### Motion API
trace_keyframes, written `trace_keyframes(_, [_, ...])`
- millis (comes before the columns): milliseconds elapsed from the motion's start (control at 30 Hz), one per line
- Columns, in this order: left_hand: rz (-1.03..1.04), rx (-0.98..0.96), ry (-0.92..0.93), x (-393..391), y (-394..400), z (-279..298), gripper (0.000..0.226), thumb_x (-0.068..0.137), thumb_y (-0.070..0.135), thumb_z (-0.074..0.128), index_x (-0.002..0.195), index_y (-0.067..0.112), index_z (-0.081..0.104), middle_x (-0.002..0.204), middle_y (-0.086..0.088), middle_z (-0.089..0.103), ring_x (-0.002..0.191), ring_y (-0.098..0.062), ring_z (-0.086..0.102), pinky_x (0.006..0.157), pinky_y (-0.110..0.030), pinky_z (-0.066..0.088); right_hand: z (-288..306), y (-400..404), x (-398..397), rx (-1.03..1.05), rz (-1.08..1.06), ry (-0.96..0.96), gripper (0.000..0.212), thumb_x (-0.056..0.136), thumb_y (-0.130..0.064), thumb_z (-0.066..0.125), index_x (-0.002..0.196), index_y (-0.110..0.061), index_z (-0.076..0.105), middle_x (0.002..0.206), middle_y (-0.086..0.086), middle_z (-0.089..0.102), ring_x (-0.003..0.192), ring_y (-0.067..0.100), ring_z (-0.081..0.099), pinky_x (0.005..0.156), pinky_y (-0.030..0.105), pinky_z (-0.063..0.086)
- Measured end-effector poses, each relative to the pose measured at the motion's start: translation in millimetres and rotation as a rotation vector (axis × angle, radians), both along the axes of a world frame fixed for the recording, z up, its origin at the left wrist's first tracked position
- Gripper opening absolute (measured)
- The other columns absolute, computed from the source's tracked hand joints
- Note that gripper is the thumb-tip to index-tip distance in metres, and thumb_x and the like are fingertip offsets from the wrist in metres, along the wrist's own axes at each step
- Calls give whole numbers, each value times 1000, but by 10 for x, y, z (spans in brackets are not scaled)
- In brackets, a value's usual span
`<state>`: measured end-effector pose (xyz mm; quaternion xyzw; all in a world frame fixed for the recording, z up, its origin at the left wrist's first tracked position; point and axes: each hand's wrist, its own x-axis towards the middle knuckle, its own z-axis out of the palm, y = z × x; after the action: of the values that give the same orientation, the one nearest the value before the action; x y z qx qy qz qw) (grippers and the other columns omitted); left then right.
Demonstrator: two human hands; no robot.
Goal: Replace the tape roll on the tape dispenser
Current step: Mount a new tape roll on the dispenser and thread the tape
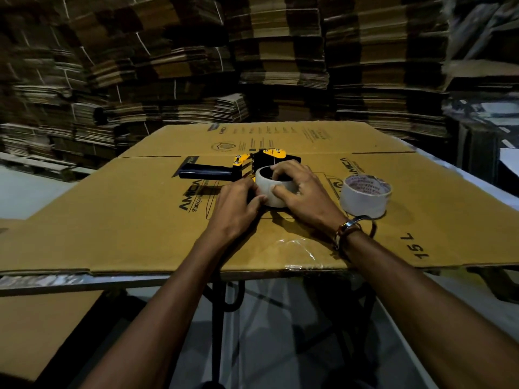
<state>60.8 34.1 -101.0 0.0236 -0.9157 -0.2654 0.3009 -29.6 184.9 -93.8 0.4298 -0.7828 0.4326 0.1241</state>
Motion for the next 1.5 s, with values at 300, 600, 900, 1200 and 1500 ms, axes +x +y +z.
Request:
trace_keyframes(300, [-60,63,-52,16,-22,39,10,95,20,60,96,11,63,96,-2,64,89,-16,58,69,-27,42,-2,12,-19,-7,24,-29,12,87,-24,58,99,-21,60,121,-4,57,116,14,48,89,32,44])
trace_keyframes(600, [-58,11,-27,43,6,39,8,92,20,61,94,11,62,92,-3,64,84,-17,59,75,-43,53,33,49,-20,-17,73,-148,19,82,-32,53,98,-24,60,123,-12,55,123,11,46,100,44,46])
trace_keyframes(900, [40,-92,-24,72,40,6,11,93,15,61,102,10,65,99,-5,66,84,-10,52,62,-15,34,27,46,-26,-30,90,-167,13,84,-29,54,95,-26,60,121,-11,56,123,11,46,100,48,47])
trace_keyframes(1200, [-20,-17,-32,76,31,28,7,91,21,62,92,15,60,85,5,59,72,-2,51,60,-19,36,37,80,-100,-2,144,-204,10,90,-19,57,96,-26,60,125,-13,54,123,6,46,100,51,48])
trace_keyframes(1500, [6,-151,-1,62,93,10,18,93,25,64,99,8,62,98,-8,65,87,-20,60,76,-36,53,22,63,-100,-29,141,-179,12,83,-31,54,93,-29,59,123,-11,55,123,10,48,102,49,47])
